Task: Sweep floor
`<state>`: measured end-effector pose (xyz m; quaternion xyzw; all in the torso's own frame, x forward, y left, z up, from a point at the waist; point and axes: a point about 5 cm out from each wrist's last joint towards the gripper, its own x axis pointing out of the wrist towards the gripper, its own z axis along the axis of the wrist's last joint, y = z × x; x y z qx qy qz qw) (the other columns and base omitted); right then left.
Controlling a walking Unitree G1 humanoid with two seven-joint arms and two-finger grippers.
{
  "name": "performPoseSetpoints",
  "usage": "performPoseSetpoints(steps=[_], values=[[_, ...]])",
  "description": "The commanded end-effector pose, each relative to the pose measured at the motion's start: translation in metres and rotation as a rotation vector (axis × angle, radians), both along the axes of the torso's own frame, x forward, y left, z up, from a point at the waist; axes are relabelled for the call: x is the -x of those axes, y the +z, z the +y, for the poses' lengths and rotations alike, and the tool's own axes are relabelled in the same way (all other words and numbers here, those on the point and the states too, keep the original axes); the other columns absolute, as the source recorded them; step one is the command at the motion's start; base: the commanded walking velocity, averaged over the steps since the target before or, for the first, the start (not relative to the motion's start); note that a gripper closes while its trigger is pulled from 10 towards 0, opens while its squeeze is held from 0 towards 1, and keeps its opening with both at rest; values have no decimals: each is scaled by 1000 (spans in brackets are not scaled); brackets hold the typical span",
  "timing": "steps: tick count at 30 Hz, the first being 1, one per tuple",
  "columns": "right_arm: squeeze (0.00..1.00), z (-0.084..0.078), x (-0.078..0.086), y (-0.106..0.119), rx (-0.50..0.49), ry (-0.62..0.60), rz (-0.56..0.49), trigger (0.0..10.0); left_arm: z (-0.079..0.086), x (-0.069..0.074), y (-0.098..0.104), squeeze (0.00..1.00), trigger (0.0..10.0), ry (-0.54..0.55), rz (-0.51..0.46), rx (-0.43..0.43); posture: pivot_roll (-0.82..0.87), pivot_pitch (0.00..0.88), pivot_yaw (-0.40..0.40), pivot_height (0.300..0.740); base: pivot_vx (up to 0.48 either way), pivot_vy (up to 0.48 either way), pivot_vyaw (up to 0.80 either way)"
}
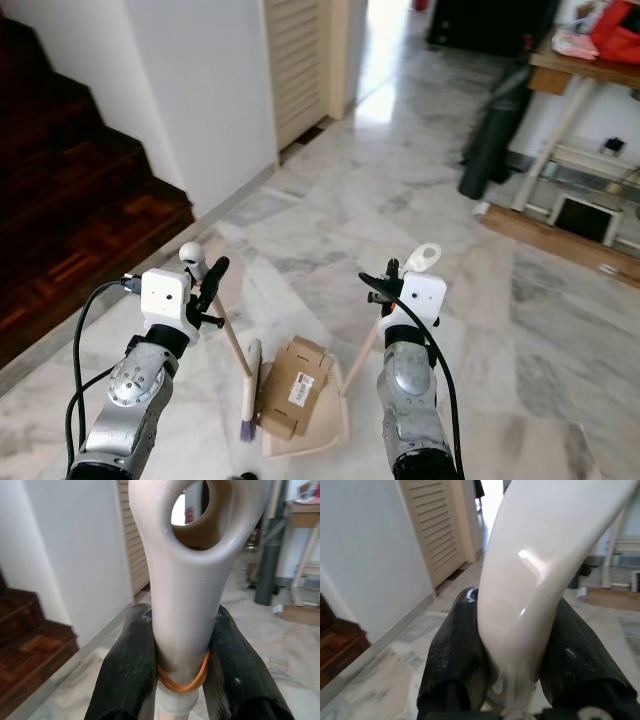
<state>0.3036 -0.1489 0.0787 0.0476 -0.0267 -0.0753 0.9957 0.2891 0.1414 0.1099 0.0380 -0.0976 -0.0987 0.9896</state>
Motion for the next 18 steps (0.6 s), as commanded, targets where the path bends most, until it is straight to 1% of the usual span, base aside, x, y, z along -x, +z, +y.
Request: performPoseSetpoints(steps=[1,18], values=[[0,3,-6,16,-8,2,-66,10000,-2,-4,10,0,10000,0,-48,-13,82,0,5,740,0,0,800],[0,1,-7,20,-10,-4,-69,10000,-1,-5,8,0,10000,17,-37,-23,76,0,3,740,0,0,800]])
